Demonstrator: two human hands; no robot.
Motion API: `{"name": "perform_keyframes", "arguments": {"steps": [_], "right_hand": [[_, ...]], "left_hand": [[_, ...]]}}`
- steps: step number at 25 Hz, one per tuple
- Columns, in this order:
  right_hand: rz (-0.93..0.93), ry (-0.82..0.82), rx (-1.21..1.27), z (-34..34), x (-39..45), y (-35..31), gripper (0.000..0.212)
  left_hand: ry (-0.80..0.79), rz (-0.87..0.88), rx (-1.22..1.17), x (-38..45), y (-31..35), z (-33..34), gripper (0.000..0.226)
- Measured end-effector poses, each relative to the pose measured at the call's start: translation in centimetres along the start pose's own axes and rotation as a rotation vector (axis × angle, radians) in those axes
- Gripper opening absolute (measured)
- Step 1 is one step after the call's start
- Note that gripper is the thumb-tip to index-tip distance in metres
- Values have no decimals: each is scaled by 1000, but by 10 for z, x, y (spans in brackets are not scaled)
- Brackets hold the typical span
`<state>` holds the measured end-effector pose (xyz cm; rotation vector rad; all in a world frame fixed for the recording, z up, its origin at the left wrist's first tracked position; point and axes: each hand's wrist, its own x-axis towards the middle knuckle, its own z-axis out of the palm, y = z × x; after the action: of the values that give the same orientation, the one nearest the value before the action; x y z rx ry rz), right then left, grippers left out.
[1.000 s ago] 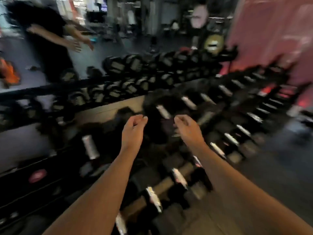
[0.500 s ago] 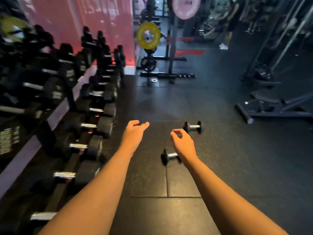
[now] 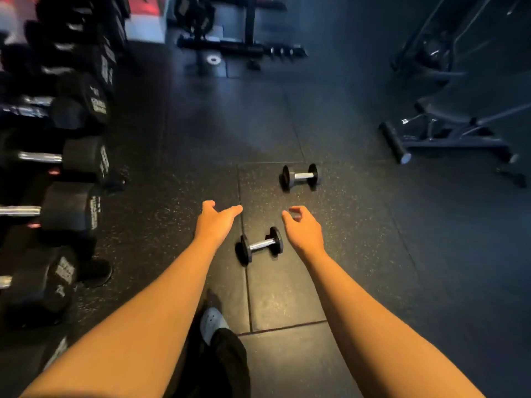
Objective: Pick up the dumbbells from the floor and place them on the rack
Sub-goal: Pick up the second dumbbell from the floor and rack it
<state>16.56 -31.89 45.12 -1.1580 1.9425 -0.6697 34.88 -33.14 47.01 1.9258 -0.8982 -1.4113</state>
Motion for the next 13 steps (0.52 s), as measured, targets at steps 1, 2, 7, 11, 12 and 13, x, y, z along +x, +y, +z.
{"name": "perform_keyframes", "arguments": {"steps": [1,2,7,11,12,13], "right_hand": [[38,-25,-18,13,34,3,43],[71,-23,-41,22,62,9,45],[145,-70,-139,83,198,74,49],[150,-119,-244,145,282,168,48],[147,-128,-275,164,305,201,48],[152,-142,-300,180,323,230,48]], "left_hand": [[4,-31,12,36,3,6,80],[3,-60,41,65,4,13,80],[31,-133,134,216,-38,59,87],[46,-173,178,311,-120,120,82],[53,-207,167,337,-148,139,79],[56,-247,137,360,-176,158,77]]}}
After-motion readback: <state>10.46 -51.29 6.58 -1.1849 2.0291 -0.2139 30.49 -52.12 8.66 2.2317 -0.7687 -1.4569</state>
